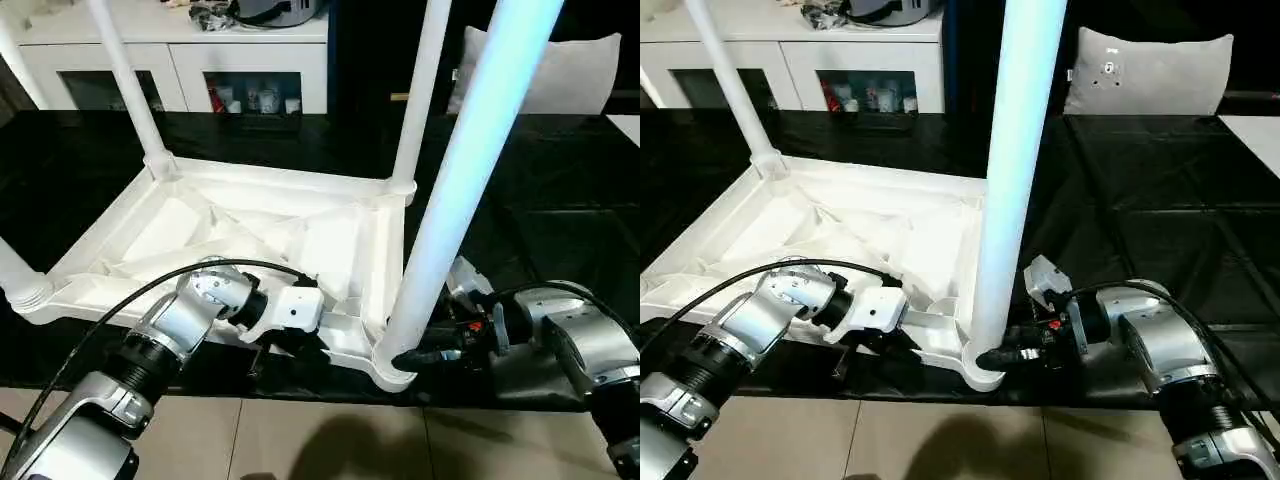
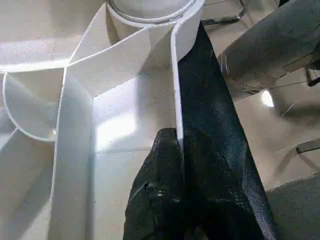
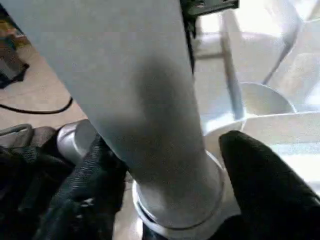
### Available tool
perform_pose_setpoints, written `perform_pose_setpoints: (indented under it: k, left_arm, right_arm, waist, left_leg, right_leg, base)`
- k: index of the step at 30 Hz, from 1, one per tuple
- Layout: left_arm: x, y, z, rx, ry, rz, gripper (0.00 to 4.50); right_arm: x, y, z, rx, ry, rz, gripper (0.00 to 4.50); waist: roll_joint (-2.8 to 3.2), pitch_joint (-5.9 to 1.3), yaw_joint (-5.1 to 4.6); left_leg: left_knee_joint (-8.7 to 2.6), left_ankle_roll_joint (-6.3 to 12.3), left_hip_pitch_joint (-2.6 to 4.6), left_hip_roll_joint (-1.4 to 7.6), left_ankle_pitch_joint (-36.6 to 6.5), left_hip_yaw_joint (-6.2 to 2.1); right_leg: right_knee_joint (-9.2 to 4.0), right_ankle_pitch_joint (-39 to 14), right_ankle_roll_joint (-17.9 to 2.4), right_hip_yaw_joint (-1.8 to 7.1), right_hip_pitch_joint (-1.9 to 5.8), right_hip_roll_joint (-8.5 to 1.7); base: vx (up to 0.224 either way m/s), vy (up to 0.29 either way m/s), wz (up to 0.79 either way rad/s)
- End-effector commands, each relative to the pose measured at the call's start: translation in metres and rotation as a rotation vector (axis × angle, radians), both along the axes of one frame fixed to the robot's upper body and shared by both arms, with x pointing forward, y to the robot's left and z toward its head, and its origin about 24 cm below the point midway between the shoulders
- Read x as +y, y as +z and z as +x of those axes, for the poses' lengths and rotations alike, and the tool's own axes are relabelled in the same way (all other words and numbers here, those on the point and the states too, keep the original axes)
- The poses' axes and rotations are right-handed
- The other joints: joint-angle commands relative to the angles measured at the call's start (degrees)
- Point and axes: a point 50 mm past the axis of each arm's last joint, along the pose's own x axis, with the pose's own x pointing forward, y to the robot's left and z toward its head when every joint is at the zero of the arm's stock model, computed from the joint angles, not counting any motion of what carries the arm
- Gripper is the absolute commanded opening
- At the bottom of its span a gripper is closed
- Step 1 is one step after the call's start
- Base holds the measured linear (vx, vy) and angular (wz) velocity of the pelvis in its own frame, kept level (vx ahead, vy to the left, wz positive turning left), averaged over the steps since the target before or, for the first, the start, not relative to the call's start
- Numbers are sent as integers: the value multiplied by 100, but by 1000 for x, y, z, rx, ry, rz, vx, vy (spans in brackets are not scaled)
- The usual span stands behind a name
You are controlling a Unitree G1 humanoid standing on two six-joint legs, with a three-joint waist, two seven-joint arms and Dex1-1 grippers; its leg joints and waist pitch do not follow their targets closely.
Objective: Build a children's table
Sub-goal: Rotate leg to tighten
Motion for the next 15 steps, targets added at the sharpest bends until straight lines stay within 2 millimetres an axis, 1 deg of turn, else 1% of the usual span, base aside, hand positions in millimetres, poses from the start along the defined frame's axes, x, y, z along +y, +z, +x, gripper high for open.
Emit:
perform_pose_setpoints:
  k: [1,3,4,5,6,7,8,9,10,11,12,13,14,15]
  left_arm:
    - [-10,-2,-8,10,-99,22,0]
    - [-8,-4,-7,19,-86,32,0]
    - [-7,-5,-7,25,-76,33,0]
    - [-7,-5,-7,28,-69,33,0]
    - [-7,-5,-7,28,-69,33,0]
    - [-6,-6,-7,47,-33,23,0]
    - [-6,-6,-7,57,-15,10,0]
    - [-6,-5,-7,62,-3,2,0]
    - [-7,-5,-7,78,35,-20,0]
    - [-9,-4,-6,92,76,-45,0]
    - [-9,-4,-6,93,82,-48,0]
    - [-11,-3,-6,100,111,-57,0]
    - [-13,-2,-6,102,138,-71,0]
    - [-13,-2,-6,103,141,-73,0]
  right_arm:
    - [3,7,6,-19,4,14,278]
    - [4,7,5,-10,15,25,273]
    - [5,7,4,-2,21,31,262]
    - [5,7,3,4,25,36,238]
    - [5,7,3,4,25,36,238]
    - [7,6,-1,15,34,46,233]
    - [8,5,-3,18,34,50,228]
    - [8,4,-3,21,30,54,222]
    - [10,3,-5,28,15,64,218]
    - [12,2,-5,24,-27,67,217]
    - [12,1,-4,23,-33,67,216]
    - [14,0,-2,7,-80,66,213]
    - [16,-2,3,-14,-144,61,213]
    - [16,-2,3,-16,-150,61,212]
  waist:
    - [-87,-352,-26]
    - [-85,-349,-29]
    - [-84,-347,-28]
    - [-85,-348,-27]
    - [-86,-348,-31]
    - [-74,-350,-30]
    - [-88,-347,-26]
    - [-85,-349,-26]
    - [-91,-350,-30]
    - [-94,-348,-32]
    - [-92,-345,-34]
    - [-92,-342,-48]
    - [-99,-316,-59]
    - [-103,-312,-78]
  left_leg:
    - [-334,590,-25,476,-22,-161]
    - [-335,586,-26,476,-45,-160]
    - [-335,580,-26,471,-61,-159]
    - [-337,572,-25,468,-51,-160]
    - [-339,570,-24,473,-44,-162]
    - [-335,565,-26,475,-41,-160]
    - [-341,545,-22,480,-27,-166]
    - [-340,548,-29,474,-16,-164]
    - [-341,540,-22,478,-8,-155]
    - [-345,542,-35,482,15,-162]
    - [-347,538,-29,485,18,-165]
    - [-346,527,-27,466,-18,-151]
    - [-351,505,-22,433,-107,-141]
    - [-358,464,-24,432,-160,-137]
  right_leg:
    - [-345,-1680,170,500,341,-676]
    - [-348,-1706,174,496,342,-675]
    - [-357,-1740,186,495,344,-677]
    - [-357,-1745,195,496,344,-673]
    - [-357,-1739,197,495,346,-672]
    - [-354,-1721,196,496,345,-672]
    - [-347,-1706,203,500,348,-676]
    - [-347,-1705,197,498,351,-678]
    - [-352,-1705,193,502,353,-679]
    - [-350,-1699,199,502,357,-679]
    - [-351,-1706,199,499,350,-681]
    - [-371,-1792,210,492,346,-676]
    - [-419,-2004,249,476,333,-663]
    - [-422,-2085,269,474,339,-668]
  base:
    - [0,0,0]
    - [0,0,0]
    - [0,0,0]
    - [0,0,0]
    - [0,0,0]
    - [0,0,0]
    - [0,0,0]
    - [0,0,0]
    - [0,0,0]
    - [0,0,0]
    - [0,0,0]
    - [0,0,0]
    - [0,0,0]
    - [0,0,0]
